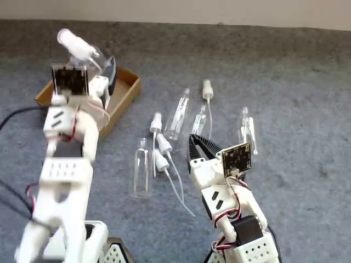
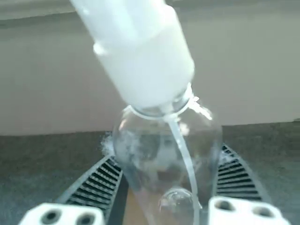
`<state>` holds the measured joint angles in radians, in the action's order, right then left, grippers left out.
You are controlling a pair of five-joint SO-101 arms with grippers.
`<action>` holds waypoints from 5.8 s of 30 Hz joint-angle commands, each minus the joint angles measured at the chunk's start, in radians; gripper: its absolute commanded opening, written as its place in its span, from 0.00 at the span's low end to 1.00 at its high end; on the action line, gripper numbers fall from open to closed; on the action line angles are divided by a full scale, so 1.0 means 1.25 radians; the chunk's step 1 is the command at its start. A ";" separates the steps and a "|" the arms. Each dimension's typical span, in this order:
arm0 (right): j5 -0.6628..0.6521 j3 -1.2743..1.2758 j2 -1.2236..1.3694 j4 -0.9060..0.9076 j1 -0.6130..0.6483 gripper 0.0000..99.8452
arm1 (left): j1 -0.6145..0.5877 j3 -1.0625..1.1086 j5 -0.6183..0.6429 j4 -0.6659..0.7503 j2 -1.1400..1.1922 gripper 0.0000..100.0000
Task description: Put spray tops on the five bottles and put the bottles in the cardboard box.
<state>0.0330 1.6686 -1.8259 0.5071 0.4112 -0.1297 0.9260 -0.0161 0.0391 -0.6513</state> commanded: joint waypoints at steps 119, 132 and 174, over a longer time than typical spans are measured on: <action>0.001 0.117 -0.009 0.025 -0.014 0.01 | -0.185 -0.366 -0.010 -0.056 0.562 0.41; 0.006 0.117 -0.010 -0.004 -0.157 0.01 | -0.161 -0.196 -0.164 -0.471 0.222 0.40; 0.005 0.117 -0.009 -0.003 -0.157 0.01 | 0.153 -0.337 0.115 -1.129 0.323 0.23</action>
<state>0.0330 1.6686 -1.8259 0.5271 0.2271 0.0361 0.5608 0.1112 -1.4293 -0.2570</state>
